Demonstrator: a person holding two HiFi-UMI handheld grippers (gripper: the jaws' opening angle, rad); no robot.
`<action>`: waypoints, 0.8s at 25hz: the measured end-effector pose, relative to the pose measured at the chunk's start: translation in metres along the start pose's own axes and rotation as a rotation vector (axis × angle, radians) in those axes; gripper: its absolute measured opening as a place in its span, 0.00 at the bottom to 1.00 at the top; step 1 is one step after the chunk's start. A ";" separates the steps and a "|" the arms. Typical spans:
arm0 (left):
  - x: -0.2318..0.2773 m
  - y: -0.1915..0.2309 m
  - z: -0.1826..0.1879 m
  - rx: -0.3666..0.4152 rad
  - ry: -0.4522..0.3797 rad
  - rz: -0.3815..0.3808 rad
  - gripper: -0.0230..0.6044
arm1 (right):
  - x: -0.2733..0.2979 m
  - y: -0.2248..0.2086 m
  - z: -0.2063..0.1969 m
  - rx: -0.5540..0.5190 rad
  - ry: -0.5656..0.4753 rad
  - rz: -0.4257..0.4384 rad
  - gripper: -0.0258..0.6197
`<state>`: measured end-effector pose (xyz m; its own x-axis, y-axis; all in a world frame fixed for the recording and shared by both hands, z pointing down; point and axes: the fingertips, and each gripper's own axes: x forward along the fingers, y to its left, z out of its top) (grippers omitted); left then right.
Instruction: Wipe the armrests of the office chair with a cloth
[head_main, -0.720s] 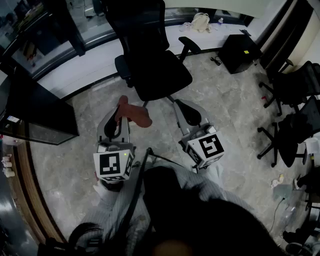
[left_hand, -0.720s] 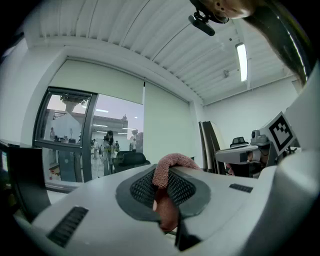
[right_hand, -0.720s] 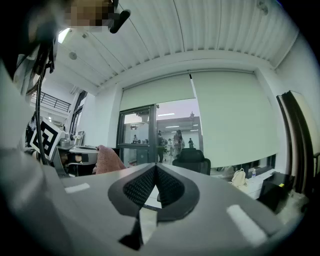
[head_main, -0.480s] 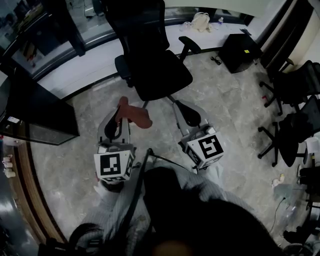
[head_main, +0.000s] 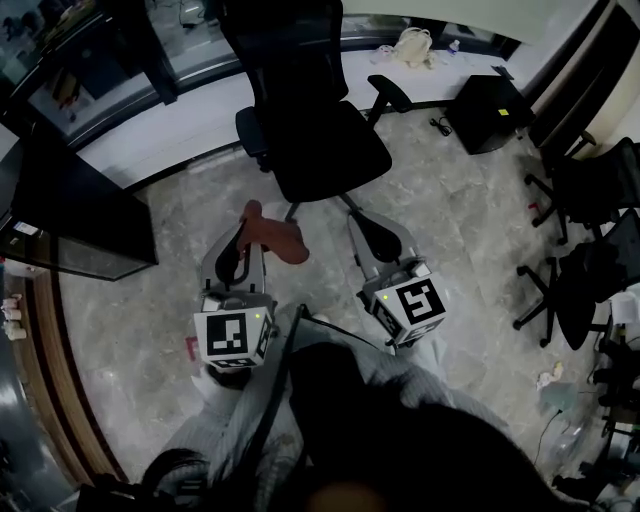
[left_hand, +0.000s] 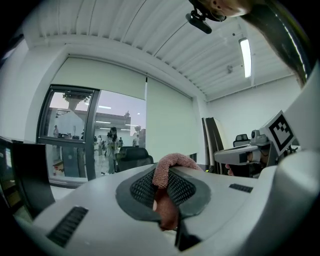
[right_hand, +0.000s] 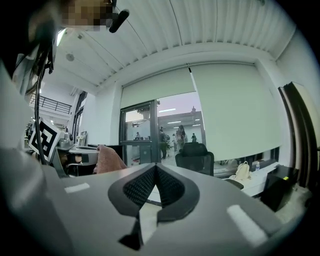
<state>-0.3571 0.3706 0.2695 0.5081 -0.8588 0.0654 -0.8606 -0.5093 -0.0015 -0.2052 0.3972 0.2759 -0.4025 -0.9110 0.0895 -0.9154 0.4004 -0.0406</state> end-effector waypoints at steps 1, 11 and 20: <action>0.003 0.003 -0.004 -0.003 0.008 0.009 0.08 | 0.004 -0.002 -0.005 0.007 0.011 0.004 0.04; 0.088 0.085 -0.020 0.019 0.038 0.063 0.08 | 0.127 -0.033 -0.015 0.042 0.044 0.044 0.04; 0.210 0.209 -0.008 0.024 0.065 0.053 0.08 | 0.298 -0.068 0.008 0.043 0.032 0.021 0.04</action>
<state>-0.4303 0.0845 0.2911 0.4581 -0.8795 0.1289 -0.8846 -0.4653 -0.0303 -0.2625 0.0978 0.2970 -0.4217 -0.8987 0.1203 -0.9063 0.4139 -0.0851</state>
